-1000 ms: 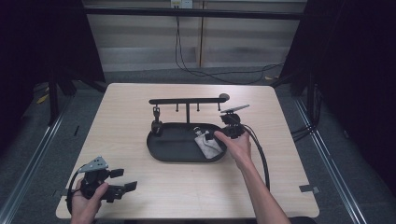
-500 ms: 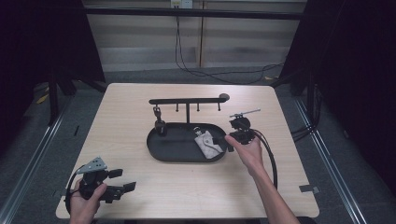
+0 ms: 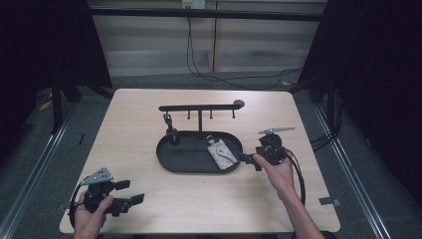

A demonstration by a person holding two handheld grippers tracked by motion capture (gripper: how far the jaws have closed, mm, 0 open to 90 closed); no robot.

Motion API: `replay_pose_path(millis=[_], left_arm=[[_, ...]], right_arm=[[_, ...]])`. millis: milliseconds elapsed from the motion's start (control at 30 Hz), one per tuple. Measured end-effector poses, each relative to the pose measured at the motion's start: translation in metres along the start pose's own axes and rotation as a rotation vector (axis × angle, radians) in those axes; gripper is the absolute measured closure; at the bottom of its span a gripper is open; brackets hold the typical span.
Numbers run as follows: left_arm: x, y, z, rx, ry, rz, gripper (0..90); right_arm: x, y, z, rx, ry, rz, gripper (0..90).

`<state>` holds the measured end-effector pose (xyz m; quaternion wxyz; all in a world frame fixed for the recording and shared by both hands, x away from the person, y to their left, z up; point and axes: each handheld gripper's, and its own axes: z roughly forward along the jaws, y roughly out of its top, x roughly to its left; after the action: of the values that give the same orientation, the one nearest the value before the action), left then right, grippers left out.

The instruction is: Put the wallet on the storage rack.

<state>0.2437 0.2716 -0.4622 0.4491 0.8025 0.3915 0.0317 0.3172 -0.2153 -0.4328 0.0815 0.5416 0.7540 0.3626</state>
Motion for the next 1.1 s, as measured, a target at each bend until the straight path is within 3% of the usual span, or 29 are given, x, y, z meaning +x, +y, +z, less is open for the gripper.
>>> replay_pose_path(millis=[100, 233, 300, 533, 800, 1100], left_arm=[[-0.001, 0.0, 0.0, -0.001, -0.002, 0.004, 17.4], [-0.001, 0.001, 0.001, 0.011, 0.006, -0.005, 17.5], [-0.002, 0.001, 0.0, 0.0, 0.001, -0.013, 17.4], [-0.002, 0.0, -0.001, -0.028, -0.011, -0.018, 17.5], [0.0, -0.001, -0.001, -0.032, -0.013, -0.034, 17.5], [0.001, -0.001, 0.0, -0.023, -0.01, -0.048, 17.3]], right_arm=[[-0.001, -0.007, -0.007, 0.001, -0.01, -0.012, 16.1], [-0.005, -0.017, -0.018, -0.015, 0.005, 0.014, 15.7], [-0.006, -0.023, -0.023, -0.017, -0.019, 0.001, 15.7], [-0.013, -0.044, -0.036, -0.03, -0.04, 0.0, 16.1], [-0.021, -0.069, -0.051, -0.055, -0.088, -0.004, 17.3], [-0.037, -0.101, -0.056, -0.072, -0.139, 0.025, 21.0]])
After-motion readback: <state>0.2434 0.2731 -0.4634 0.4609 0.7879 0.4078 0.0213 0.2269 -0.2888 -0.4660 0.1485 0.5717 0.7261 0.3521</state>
